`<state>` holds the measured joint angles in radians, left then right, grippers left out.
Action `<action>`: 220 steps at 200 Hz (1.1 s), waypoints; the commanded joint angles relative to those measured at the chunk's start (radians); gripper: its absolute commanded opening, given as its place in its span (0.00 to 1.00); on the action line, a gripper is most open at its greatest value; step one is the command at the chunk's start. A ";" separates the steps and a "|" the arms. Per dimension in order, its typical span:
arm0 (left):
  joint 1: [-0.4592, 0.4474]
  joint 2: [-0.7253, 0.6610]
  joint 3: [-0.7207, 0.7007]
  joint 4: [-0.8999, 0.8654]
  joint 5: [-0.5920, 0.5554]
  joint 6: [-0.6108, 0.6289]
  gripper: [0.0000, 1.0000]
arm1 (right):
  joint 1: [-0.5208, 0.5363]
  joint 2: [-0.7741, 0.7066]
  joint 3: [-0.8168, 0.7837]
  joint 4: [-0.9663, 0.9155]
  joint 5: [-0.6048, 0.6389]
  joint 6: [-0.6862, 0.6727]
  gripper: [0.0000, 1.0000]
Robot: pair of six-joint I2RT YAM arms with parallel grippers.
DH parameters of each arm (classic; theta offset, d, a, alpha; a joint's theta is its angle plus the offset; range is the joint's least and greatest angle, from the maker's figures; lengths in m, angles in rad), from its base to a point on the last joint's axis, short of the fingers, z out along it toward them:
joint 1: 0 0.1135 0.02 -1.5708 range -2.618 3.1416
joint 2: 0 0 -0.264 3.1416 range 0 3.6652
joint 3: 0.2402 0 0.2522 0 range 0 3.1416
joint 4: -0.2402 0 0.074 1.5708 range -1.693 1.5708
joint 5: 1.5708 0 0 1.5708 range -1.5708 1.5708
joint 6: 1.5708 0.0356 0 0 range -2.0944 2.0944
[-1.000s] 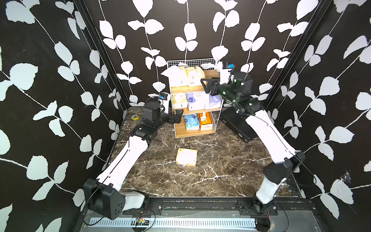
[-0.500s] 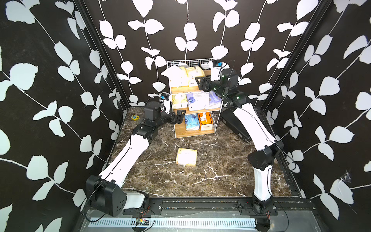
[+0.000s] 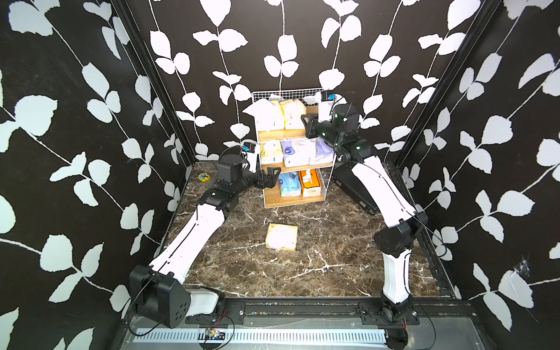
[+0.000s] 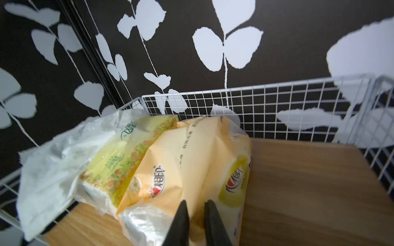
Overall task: Remove the tissue boxes from the shelf
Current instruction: Pick up a box of tissues from the shelf, then place the box of tissues at the center of the board.
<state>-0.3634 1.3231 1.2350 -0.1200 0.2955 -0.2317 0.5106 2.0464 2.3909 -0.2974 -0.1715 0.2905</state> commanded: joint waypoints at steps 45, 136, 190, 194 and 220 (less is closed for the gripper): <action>0.010 -0.044 -0.019 0.021 -0.008 0.028 0.99 | 0.004 -0.166 -0.096 0.054 0.050 0.000 0.00; 0.009 -0.180 -0.154 0.102 -0.127 -0.122 0.99 | 0.003 -0.575 -0.535 0.105 -0.078 0.045 0.00; -0.038 -0.382 -0.259 0.029 -0.194 -0.175 0.99 | 0.005 -0.921 -1.127 0.202 -0.166 0.013 0.00; -0.053 -0.397 -0.272 0.027 -0.211 -0.172 0.99 | 0.005 -0.939 -1.166 0.211 -0.176 0.016 0.00; -0.167 -0.472 -0.361 0.012 -0.352 -0.137 0.99 | 0.012 -1.043 -1.410 0.270 -0.202 0.039 0.00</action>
<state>-0.4511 0.9001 0.9443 -0.0689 0.0669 -0.3878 0.5125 1.0649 1.1629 -0.1310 -0.3233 0.3202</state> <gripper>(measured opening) 0.989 0.042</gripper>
